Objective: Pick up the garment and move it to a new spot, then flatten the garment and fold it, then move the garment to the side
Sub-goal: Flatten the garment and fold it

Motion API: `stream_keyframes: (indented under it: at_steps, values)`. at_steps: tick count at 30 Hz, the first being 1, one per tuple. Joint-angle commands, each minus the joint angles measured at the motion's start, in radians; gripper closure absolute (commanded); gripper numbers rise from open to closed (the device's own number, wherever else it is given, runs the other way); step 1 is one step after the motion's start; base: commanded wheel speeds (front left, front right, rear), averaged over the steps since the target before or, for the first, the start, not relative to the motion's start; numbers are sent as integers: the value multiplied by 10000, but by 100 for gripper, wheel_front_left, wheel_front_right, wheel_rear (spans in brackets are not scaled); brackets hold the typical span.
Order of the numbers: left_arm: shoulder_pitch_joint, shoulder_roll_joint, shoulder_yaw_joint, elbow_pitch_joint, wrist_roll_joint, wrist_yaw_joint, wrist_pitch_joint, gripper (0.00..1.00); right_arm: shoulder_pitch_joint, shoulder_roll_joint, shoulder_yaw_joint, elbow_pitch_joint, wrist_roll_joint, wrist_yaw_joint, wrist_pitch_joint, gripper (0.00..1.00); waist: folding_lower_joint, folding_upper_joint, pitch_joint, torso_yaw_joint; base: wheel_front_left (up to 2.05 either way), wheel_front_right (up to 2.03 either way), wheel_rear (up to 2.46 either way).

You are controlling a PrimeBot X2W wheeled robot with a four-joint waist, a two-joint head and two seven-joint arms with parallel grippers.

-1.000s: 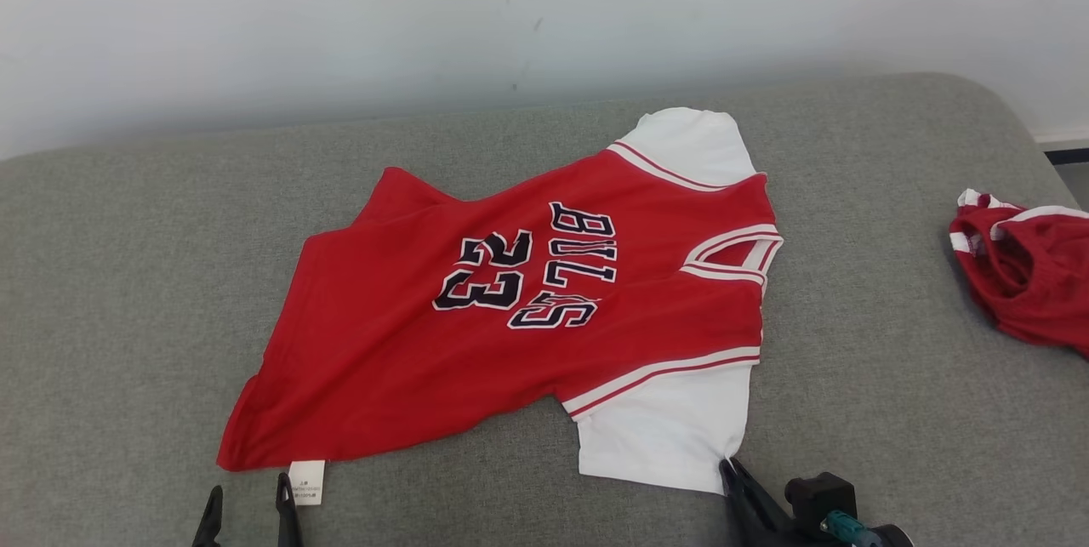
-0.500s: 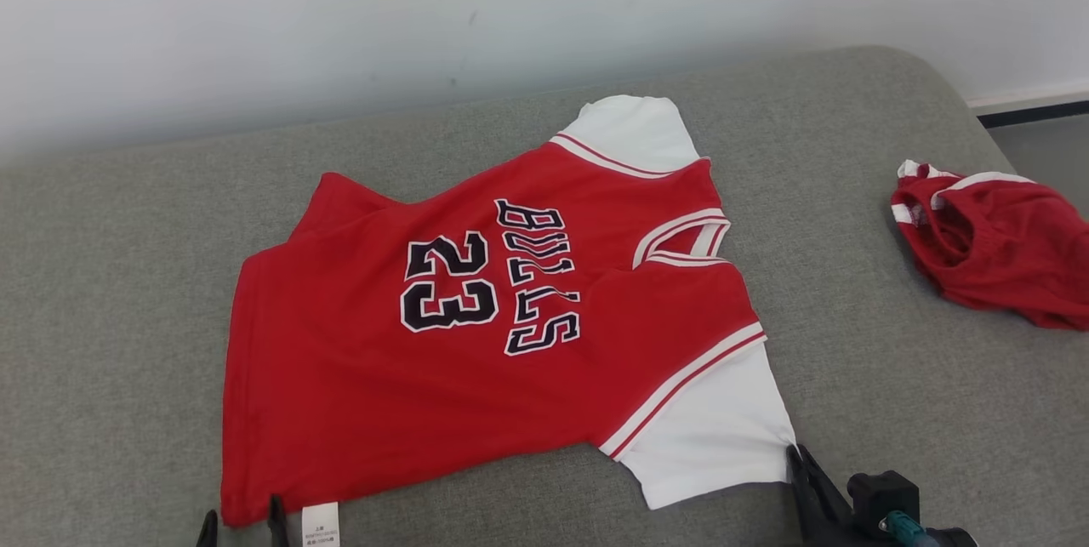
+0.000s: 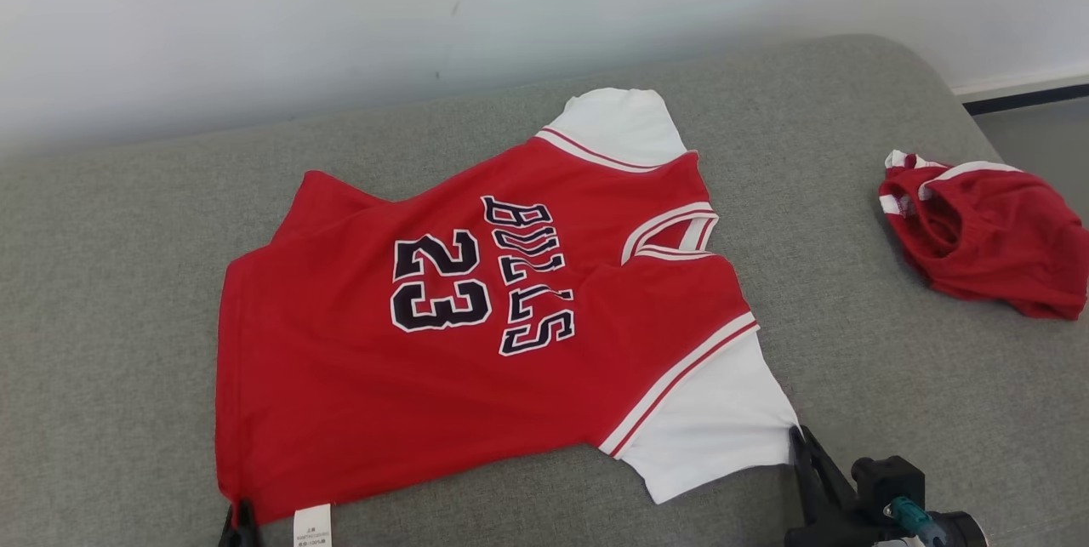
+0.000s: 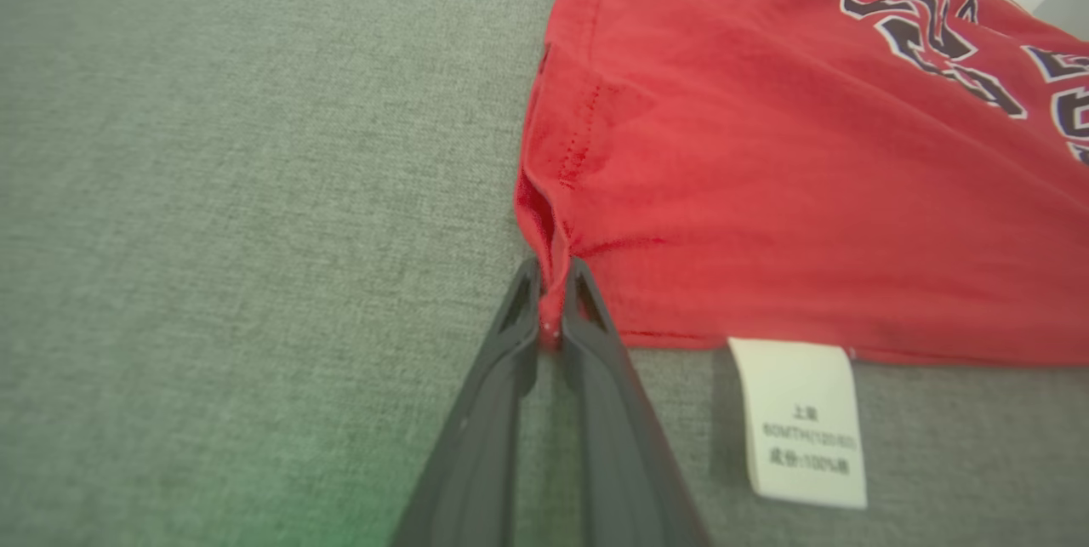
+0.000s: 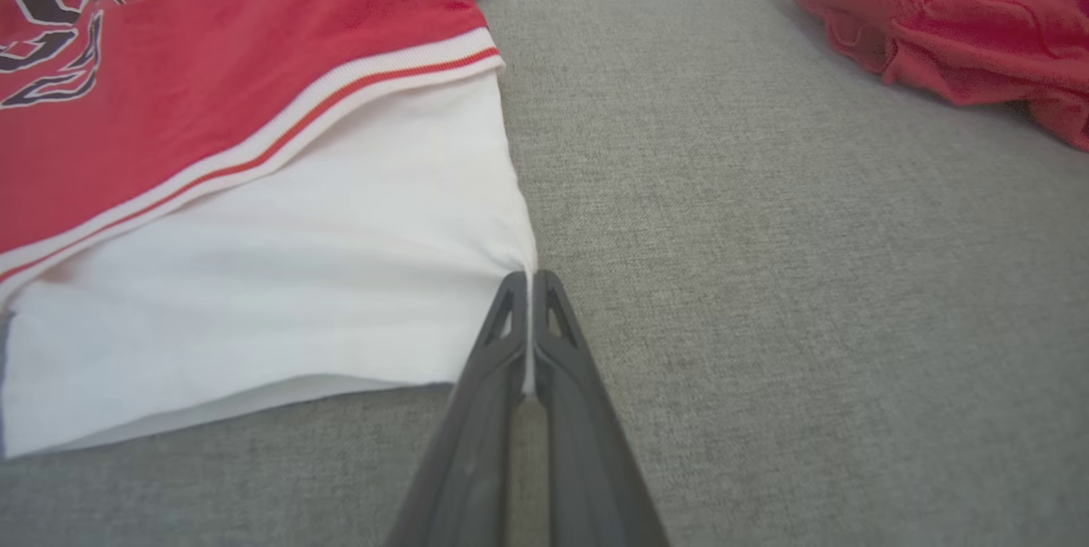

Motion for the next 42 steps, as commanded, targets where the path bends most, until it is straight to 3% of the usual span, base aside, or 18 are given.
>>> stream_keyframes:
  at_steps: [1, 12, 19, 27, 34, 42]
  values:
    - [-14, -26, -44, 121, -165, -48, 40, 100, 3, -16, -60, -50, 0, -32, 1, 100, -1, -1, -51, 12, 0, 0, 0]
    - [-372, 74, 548, -1832, 283, -580, 9, 100, -571, -40, 149, -1715, 1148, -32, -2, 100, -1, -1, -918, 264, 0, 0, 0]
    - [-2423, 1390, 274, -2388, 829, -953, 45, 100, -2778, -955, 691, -3004, 1695, -32, -3, 100, -1, -1, -1424, 400, 0, 0, 0]
    - [-5593, 2961, -773, -2387, 1350, -1111, 1249, 100, -5542, -2055, 1179, -3100, 1959, -32, 354, 100, -1, -1, -1523, 579, 0, 0, 0]
    - [-7769, 3746, -1877, -1927, 1581, -1106, 2004, 100, -7700, -2738, 1664, -2495, 1751, -32, 671, 100, -1, -1, -1082, 762, 0, 0, 0]
    - [-9852, 4050, -2593, -1114, 1481, -1110, 2252, 100, -10270, -3131, 1925, -1502, 1537, -33, 832, 100, -1, -1, 985, 1006, 0, 0, 0]
